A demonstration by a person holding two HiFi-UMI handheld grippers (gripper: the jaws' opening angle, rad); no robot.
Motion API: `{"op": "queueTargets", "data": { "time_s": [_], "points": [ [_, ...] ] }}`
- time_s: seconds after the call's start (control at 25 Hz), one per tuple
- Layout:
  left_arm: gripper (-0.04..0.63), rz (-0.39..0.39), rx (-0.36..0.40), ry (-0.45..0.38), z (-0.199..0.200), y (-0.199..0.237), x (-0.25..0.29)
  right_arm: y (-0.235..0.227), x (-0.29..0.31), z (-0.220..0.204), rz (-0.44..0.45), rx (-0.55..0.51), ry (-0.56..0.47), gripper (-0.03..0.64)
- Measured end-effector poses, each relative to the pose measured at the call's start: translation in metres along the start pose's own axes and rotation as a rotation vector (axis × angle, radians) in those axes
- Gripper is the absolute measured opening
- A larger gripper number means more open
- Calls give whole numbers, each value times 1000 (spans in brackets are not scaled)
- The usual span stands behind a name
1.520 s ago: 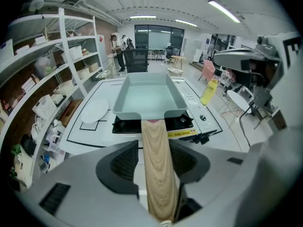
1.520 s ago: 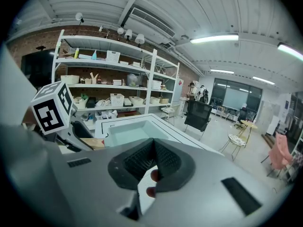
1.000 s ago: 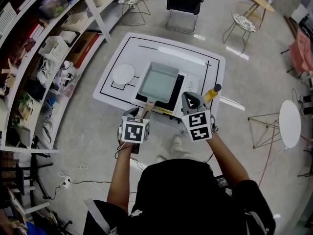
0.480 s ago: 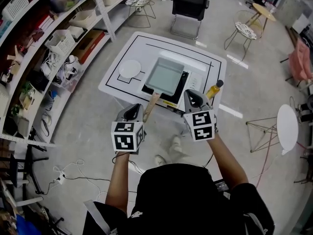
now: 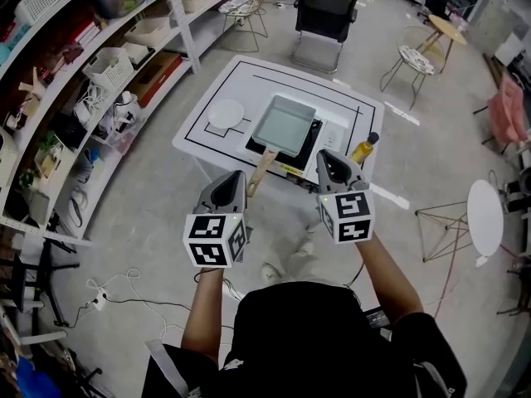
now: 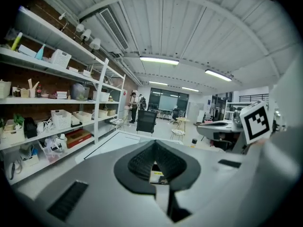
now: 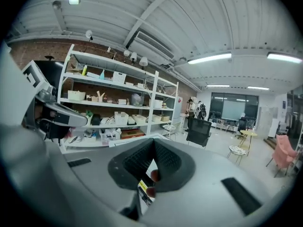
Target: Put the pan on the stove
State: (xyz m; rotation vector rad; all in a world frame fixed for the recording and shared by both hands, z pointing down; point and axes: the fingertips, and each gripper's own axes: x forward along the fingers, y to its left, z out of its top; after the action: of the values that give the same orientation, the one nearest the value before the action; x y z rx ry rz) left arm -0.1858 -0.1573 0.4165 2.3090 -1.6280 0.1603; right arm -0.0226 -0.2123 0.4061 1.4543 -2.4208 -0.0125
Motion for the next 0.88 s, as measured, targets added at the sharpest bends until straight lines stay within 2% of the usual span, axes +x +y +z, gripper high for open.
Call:
{"op": "queueTargets", "data": {
  "time_s": [0.2,0.36,0.88],
  "points": [
    [11,2,39,-73,21,-14,-10,-1,-12,20,4,40,-72,2],
    [11,3,35,-111,32,-28,-10,-9,-19,29,16,37,-106,2],
    [11,52,80,-167,47,-94,5,-51,-45,33,88,45,-128,2]
  ]
}}
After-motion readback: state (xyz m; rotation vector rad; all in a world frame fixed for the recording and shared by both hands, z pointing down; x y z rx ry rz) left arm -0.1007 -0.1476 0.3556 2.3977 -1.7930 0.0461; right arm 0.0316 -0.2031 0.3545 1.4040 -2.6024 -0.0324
